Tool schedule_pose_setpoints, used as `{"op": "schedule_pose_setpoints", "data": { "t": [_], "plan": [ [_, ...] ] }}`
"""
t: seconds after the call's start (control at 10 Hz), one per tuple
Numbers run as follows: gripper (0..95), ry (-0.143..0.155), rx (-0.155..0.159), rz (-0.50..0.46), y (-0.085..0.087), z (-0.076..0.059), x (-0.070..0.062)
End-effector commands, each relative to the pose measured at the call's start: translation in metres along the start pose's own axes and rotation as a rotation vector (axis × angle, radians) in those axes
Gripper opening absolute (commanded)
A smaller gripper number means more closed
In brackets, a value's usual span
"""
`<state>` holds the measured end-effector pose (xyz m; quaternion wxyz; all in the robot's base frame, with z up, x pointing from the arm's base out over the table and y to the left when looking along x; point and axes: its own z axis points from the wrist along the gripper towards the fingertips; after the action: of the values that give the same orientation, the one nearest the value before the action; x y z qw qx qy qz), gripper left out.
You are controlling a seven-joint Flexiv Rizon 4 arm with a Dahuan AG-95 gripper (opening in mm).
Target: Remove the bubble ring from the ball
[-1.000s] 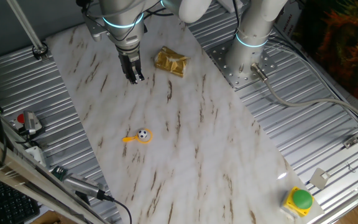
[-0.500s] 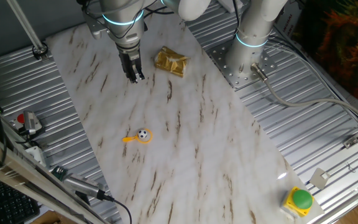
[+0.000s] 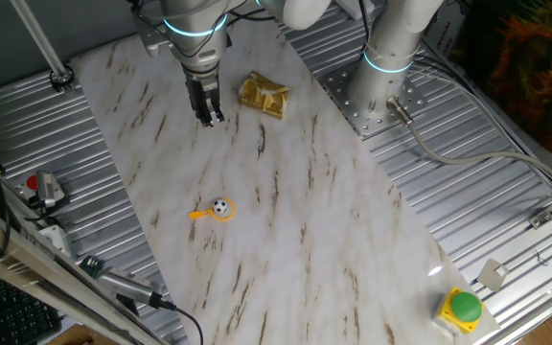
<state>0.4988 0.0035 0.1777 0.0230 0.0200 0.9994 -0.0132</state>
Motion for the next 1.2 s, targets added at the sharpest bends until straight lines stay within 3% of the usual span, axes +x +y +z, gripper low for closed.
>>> {"op": "schedule_pose_setpoints", "data": {
  "t": [0.1,0.6,0.9,1.2],
  "plan": [
    [0.0,0.003,-0.01,-0.004,-0.001,0.0,0.001],
    [0.0,0.0,-0.009,0.018,-0.002,0.003,0.007],
    [0.0,-0.008,-0.008,0.042,-0.003,0.017,-0.023],
    [0.0,-0.006,-0.005,0.08,0.011,0.026,-0.055]
  ]
}}
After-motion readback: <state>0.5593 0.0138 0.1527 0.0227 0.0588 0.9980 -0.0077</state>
